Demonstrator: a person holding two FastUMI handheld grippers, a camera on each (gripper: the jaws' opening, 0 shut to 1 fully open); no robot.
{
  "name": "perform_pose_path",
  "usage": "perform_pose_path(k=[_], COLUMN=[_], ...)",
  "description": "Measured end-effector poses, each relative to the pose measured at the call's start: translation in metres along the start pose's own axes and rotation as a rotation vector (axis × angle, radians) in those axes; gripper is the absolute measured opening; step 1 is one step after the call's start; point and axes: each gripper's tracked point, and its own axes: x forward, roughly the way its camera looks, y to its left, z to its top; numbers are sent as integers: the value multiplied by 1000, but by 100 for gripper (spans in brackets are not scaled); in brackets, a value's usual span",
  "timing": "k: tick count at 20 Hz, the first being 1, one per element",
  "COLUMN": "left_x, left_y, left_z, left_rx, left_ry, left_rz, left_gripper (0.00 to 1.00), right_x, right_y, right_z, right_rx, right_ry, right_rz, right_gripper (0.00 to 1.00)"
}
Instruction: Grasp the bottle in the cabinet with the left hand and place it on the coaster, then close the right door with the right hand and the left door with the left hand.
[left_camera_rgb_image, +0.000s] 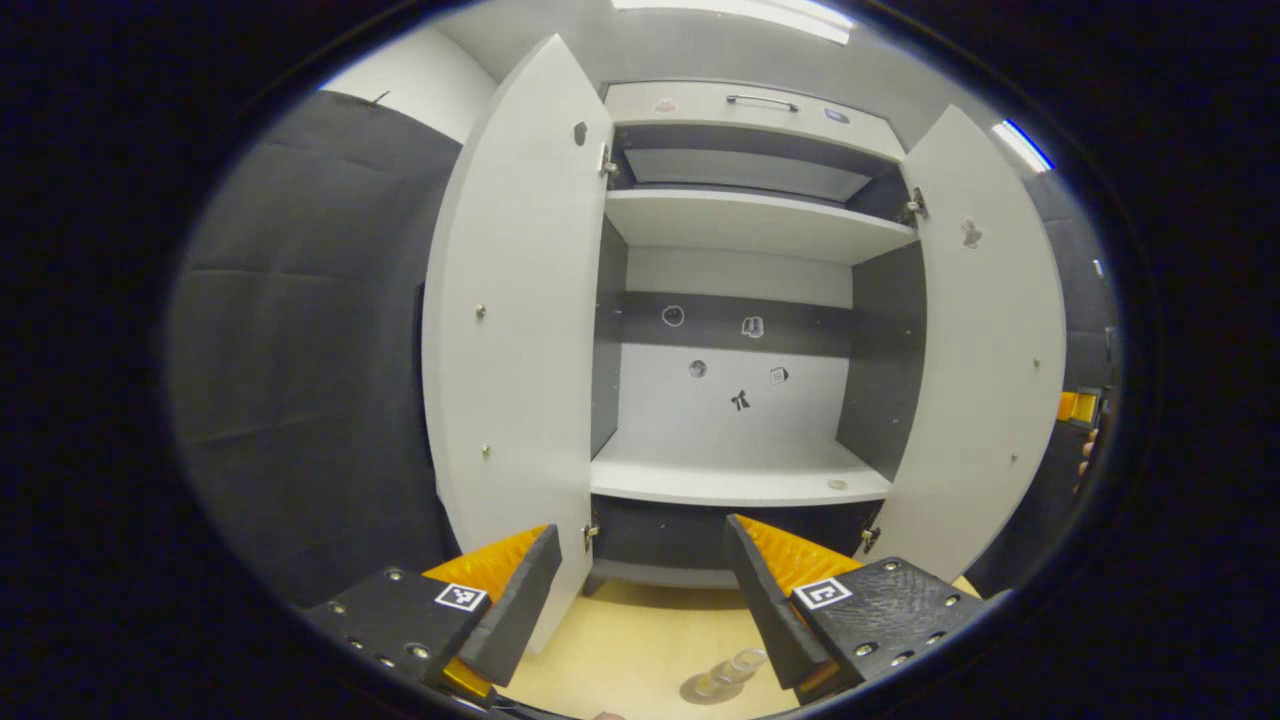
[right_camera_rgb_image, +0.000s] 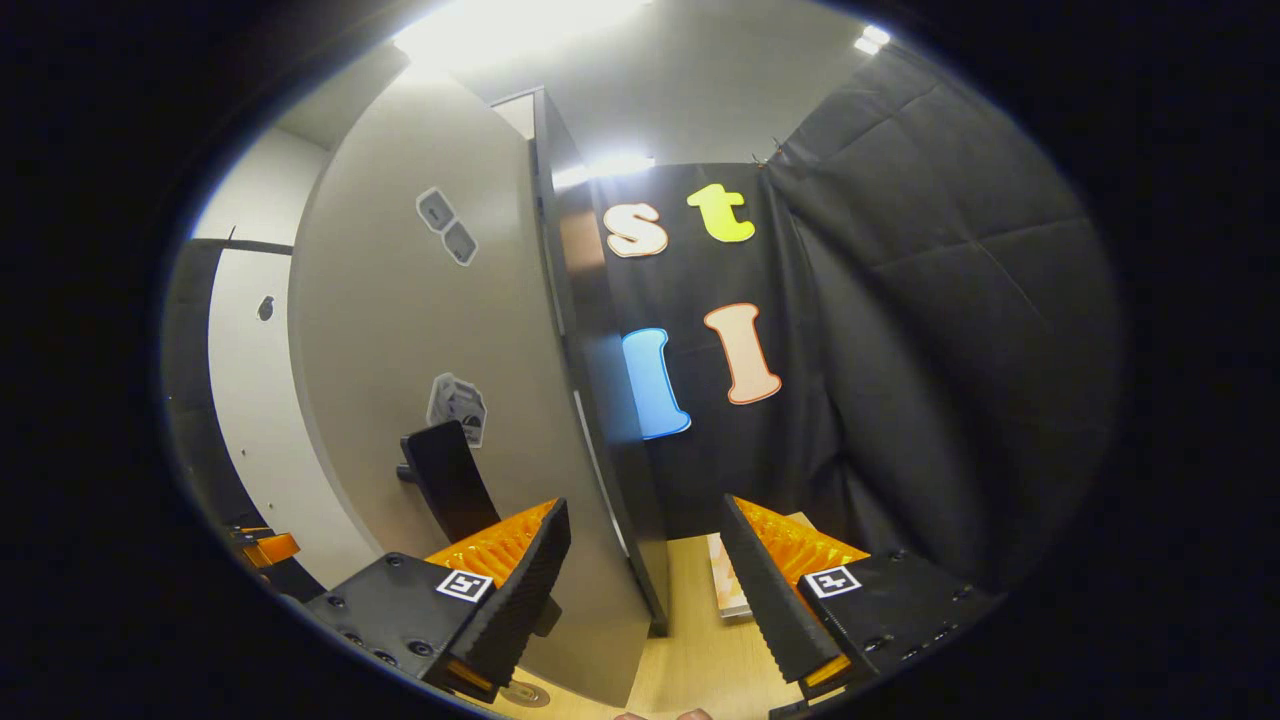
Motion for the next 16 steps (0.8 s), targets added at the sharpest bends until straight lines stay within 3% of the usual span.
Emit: perform_pose_path(k=[7, 11, 16], left_x=[-9, -15, -24], left_y=[39, 63, 92], left_z=[-8, -10, -3], left_rx=[-35, 34, 11], left_ry=[11, -2, -28], left_rz=[-7, 26, 26], left_gripper=[95, 95, 95], right_x=[21, 41, 50], right_y=[68, 114, 135], right_z=[-16, -26, -38], right_rx=[50, 38, -40], right_ry=[17, 34, 36], right_rz=[51, 90, 46], right_gripper=[97, 97, 98])
